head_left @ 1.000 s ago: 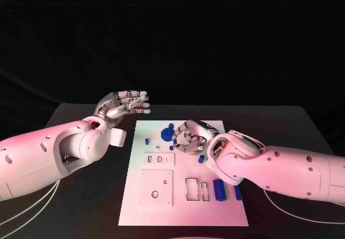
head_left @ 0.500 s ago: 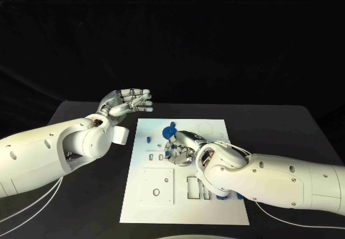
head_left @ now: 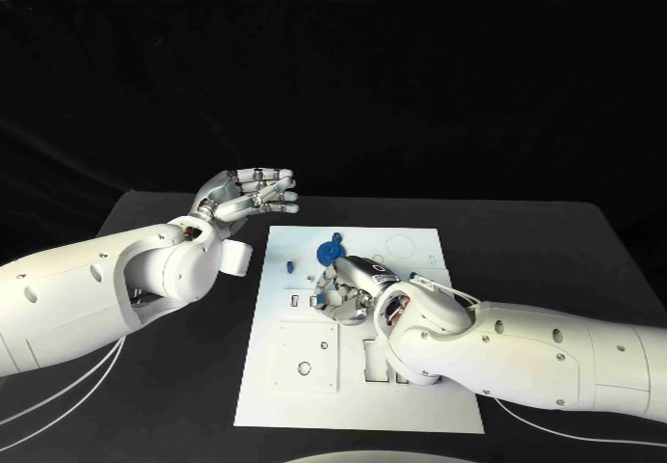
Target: Assemble the parts on the task board
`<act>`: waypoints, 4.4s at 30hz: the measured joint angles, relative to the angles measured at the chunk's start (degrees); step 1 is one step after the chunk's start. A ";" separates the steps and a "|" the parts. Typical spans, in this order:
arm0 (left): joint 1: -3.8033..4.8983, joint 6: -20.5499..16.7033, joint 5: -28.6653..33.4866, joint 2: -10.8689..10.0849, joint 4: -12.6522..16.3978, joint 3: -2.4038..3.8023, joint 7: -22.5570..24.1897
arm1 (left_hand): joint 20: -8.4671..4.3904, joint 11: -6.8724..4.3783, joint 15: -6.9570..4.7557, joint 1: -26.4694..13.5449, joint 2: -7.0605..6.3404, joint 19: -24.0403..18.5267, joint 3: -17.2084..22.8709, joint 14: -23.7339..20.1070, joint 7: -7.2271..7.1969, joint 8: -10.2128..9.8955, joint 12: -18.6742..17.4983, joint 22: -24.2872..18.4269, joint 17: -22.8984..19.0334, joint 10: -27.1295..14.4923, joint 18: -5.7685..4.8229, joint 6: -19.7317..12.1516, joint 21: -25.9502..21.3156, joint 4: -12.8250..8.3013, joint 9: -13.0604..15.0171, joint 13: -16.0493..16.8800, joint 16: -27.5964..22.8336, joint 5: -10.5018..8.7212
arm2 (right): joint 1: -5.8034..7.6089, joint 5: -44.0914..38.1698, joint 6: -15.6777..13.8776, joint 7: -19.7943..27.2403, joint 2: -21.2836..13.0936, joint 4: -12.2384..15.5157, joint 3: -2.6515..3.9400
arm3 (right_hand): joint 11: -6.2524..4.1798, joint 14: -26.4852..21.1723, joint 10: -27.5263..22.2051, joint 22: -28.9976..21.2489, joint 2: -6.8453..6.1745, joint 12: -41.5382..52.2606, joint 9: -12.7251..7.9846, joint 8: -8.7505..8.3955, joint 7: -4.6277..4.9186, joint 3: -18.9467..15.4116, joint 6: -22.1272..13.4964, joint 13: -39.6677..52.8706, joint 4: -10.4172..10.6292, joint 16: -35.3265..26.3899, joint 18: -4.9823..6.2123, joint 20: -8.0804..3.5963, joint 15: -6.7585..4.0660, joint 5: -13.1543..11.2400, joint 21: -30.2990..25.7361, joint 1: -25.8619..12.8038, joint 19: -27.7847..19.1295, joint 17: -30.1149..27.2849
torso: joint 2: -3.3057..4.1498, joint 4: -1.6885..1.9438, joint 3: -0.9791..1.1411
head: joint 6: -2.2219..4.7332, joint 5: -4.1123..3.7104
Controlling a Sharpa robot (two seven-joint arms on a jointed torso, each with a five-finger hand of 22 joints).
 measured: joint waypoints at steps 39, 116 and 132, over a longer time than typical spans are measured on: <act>-0.02 0.25 0.00 0.10 -0.38 -0.07 -0.31 | 0.00 0.00 0.00 0.00 0.00 0.00 -0.16 0.00 0.00 0.00 0.00 -0.02 0.11 0.00 0.00 0.00 0.23 -0.16 0.00 0.00 0.00 0.00 | -0.41 -2.24 -0.50 0.10 0.49 -1.17 -0.05 | 0.00 0.00 0.00 -0.03 -1.45 -0.66 -0.05 -0.16 0.11 0.49 -0.51 -0.01 -0.81 0.00 0.00 0.01 0.00 -0.01 0.00 -1.42 0.00 -0.02 | -0.07 -0.03 -0.01 | -0.65 0.19; 3.97 28.88 -53.58 13.15 -9.33 -2.30 -52.91 | -9.33 -9.72 -9.85 -24.96 4.30 23.46 -4.04 30.52 -6.78 35.90 66.11 52.83 60.33 12.97 -3.58 -1.84 52.72 3.08 18.34 48.04 67.90 -0.32 | 11.43 52.50 -13.59 37.82 -19.51 -5.30 -0.05 | 4.90 -17.97 -22.12 -38.99 -2.74 -72.51 -3.92 1.22 4.70 -10.97 -8.96 -61.06 7.20 -68.16 8.96 5.20 4.79 0.36 -76.56 3.22 -25.94 -51.22 | -2.85 -0.57 1.18 | -1.96 2.31; 4.24 33.56 -56.34 15.85 -10.98 -2.78 -54.41 | -9.33 -9.65 -9.84 -25.53 4.87 23.46 -4.67 30.52 -6.77 35.90 65.92 52.81 60.32 12.24 -3.57 -2.26 52.72 3.08 18.64 47.34 67.78 -0.32 | 11.43 58.18 -14.91 40.56 -18.52 -6.20 -0.07 | 5.20 -17.61 -21.82 -42.12 -2.97 -73.75 -4.78 0.08 5.10 -10.66 -8.54 -65.58 6.88 -71.44 8.94 5.76 5.55 0.36 -78.22 2.99 -25.38 -52.23 | -2.66 -0.60 1.15 | -1.99 2.45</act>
